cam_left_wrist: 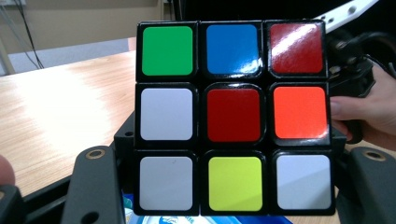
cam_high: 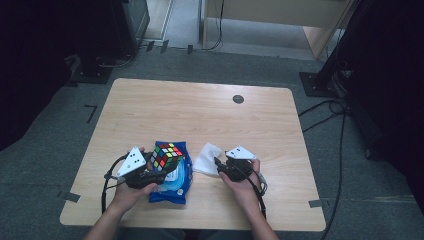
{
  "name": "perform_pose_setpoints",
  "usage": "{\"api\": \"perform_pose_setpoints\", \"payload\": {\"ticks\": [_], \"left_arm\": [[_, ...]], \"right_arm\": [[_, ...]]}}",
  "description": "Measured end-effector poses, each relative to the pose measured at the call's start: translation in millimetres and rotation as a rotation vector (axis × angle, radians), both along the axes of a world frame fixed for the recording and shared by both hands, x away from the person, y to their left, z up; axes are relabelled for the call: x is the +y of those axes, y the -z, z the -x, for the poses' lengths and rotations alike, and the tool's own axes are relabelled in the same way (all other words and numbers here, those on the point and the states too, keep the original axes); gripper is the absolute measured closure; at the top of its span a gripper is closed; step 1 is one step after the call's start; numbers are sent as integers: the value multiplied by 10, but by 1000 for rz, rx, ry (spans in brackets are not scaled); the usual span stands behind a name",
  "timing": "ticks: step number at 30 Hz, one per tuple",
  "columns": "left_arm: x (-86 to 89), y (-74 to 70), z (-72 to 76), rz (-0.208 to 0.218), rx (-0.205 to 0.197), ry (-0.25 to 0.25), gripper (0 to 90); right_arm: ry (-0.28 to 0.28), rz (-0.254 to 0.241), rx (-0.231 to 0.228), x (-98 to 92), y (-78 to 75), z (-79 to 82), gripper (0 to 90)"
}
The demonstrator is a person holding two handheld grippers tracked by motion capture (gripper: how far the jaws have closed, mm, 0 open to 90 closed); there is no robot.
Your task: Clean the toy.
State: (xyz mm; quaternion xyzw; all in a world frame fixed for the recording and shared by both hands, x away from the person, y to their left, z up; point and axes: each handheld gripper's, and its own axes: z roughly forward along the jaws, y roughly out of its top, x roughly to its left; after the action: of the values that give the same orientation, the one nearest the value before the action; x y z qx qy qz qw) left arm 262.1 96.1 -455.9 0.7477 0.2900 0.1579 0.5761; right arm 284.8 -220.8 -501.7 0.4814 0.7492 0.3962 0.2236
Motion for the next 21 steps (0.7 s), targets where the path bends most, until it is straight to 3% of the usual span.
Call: {"api": "perform_pose_setpoints", "payload": {"ticks": [1, 3, 4, 8, 13, 16, 18, 19, 21], "left_arm": [[-3, 2, 0, -1, 1, 0, 337], [-14, 9, 3, -9, -1, 3, 337], [-22, 13, 7, -15, -4, 2, 337], [-31, 15, 17, -20, -5, 6, 337], [-41, 20, 23, -33, -11, 8, 337], [-46, 20, 36, -34, -18, 19, 337], [-57, 25, 40, -38, -21, 22, 337], [-65, 31, 41, -41, -20, 23, 338], [-82, 41, 40, -56, -18, 28, 338]], "right_arm": [[30, -29, 11, -24, 20, -7, 519], [26, -94, 37, -31, 34, -17, 494], [14, -98, 41, -4, 36, -12, 484], [-39, -86, 31, 153, 32, 32, 471], [-67, 17, 71, 267, 160, 30, 504], [-49, 47, 53, 252, 193, 35, 619], [-56, 48, 54, 230, 186, 30, 792], [-53, 40, 64, 219, 181, 25, 861], [-51, -1, 70, 184, 155, 28, 888]]}}
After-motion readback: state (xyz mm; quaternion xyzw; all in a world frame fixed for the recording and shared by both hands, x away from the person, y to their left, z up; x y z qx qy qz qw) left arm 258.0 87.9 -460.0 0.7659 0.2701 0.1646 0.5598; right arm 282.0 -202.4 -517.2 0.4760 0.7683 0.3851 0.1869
